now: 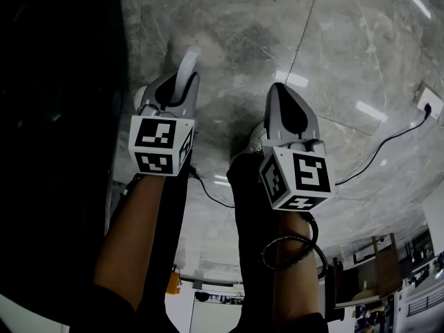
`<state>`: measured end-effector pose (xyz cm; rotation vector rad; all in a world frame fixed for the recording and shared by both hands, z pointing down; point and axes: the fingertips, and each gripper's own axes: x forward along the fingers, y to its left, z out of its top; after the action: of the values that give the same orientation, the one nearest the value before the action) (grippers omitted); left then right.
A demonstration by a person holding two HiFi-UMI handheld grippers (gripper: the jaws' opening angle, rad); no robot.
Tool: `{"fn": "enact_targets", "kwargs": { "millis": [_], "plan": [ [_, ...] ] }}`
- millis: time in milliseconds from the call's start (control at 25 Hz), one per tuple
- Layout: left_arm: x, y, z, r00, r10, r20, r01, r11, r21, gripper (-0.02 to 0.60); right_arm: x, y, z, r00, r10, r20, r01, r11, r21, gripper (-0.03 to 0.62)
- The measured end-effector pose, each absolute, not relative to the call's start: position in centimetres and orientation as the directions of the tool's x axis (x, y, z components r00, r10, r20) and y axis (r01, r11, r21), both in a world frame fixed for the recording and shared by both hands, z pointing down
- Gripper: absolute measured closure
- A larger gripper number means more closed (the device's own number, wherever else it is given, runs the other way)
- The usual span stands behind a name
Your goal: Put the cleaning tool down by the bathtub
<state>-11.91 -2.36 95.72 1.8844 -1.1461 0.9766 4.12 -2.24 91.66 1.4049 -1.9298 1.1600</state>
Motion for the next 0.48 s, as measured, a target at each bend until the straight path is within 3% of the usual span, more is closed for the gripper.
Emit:
{"fn": "enact_targets", "kwargs": {
  "millis": [480],
  "plan": [
    [-13.4, -1.0, 99.3, 0.276, -0.352, 0.895, -0.927, -0.344, 0.150, 0.500, 3.3, -1.9, 94.9, -0.381, -0.503, 0.776, -0.921, 0.132, -0.366, 0.571]
  ]
}}
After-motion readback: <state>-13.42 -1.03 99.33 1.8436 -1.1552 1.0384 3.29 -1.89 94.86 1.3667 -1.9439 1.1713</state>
